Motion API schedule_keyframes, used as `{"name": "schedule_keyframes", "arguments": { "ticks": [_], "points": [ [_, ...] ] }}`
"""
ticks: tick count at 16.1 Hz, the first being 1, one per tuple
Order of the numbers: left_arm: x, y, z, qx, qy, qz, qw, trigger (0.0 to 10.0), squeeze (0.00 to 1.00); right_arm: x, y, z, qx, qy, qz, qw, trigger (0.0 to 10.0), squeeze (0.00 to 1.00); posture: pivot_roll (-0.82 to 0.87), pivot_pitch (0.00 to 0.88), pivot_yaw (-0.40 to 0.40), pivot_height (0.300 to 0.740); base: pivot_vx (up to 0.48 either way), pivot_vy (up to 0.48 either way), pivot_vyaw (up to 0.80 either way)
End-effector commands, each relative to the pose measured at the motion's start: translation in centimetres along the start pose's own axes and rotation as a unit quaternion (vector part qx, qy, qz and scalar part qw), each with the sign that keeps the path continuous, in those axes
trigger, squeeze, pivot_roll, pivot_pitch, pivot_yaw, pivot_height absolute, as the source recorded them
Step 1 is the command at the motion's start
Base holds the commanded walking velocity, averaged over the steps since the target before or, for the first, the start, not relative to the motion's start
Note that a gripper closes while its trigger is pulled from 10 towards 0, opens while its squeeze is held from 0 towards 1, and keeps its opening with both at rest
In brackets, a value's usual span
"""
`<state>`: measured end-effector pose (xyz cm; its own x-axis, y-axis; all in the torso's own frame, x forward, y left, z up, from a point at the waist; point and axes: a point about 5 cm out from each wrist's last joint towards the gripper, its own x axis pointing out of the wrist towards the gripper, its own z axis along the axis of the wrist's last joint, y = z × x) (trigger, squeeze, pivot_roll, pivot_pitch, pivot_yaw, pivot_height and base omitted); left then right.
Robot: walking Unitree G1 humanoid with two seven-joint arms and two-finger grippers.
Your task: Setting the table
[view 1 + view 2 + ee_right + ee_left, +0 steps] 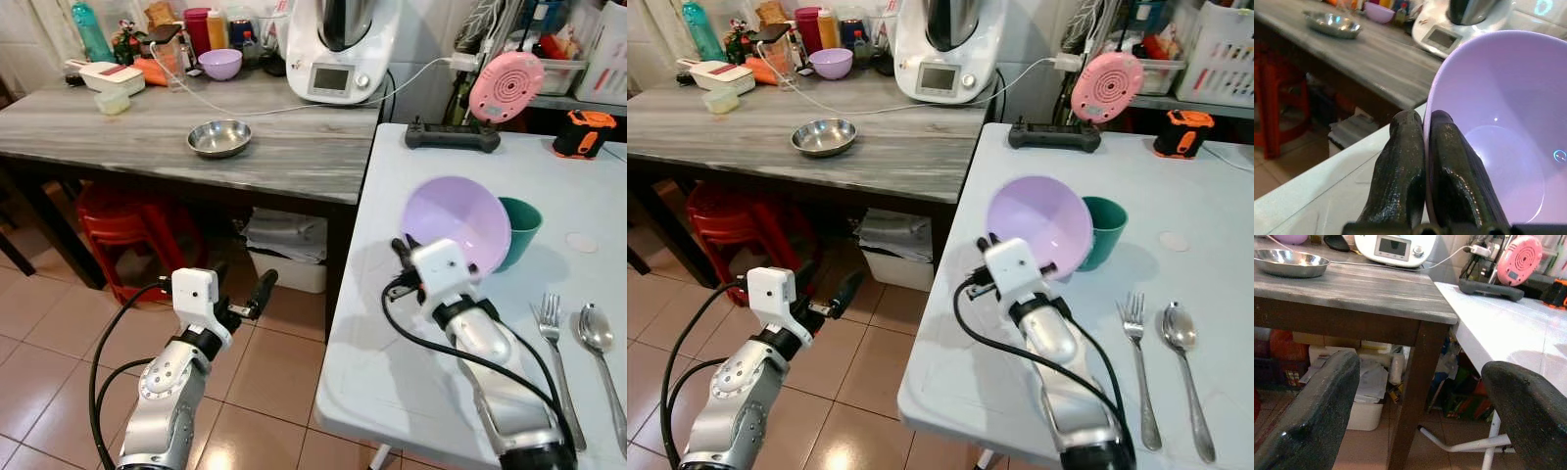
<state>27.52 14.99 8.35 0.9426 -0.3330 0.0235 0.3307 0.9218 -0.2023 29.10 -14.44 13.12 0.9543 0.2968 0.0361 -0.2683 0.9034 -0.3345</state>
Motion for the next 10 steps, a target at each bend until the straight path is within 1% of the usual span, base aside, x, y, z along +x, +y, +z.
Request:
{"name": "schedule_keyframes", "arguments": {
  "ticks": [1,6,10],
  "points": [
    [0.17,0.32,0.18,-0.005,-0.001,0.007,1.0,10.0,0.0,-0.2,-0.47,1.12,0.006,-0.022,-0.019,1.0,10.0,0.0,-0.09,0.0,0.041,0.74,0.0,0.0,-0.8],
    [0.88,0.21,0.57,-0.009,-0.009,0.008,1.0,10.0,0.0,-0.12,-0.46,1.68,0.009,-0.031,-0.025,0.999,10.0,0.0,-0.1,0.0,0.048,0.74,0.0,0.381,-0.8],
    [1.0,0.21,0.62,-0.009,-0.011,0.009,1.0,10.0,0.0,-0.05,-0.46,1.87,0.01,-0.036,-0.025,0.999,10.0,0.0,-0.1,0.0,0.047,0.74,0.0,0.394,-0.55]
  ]
}}
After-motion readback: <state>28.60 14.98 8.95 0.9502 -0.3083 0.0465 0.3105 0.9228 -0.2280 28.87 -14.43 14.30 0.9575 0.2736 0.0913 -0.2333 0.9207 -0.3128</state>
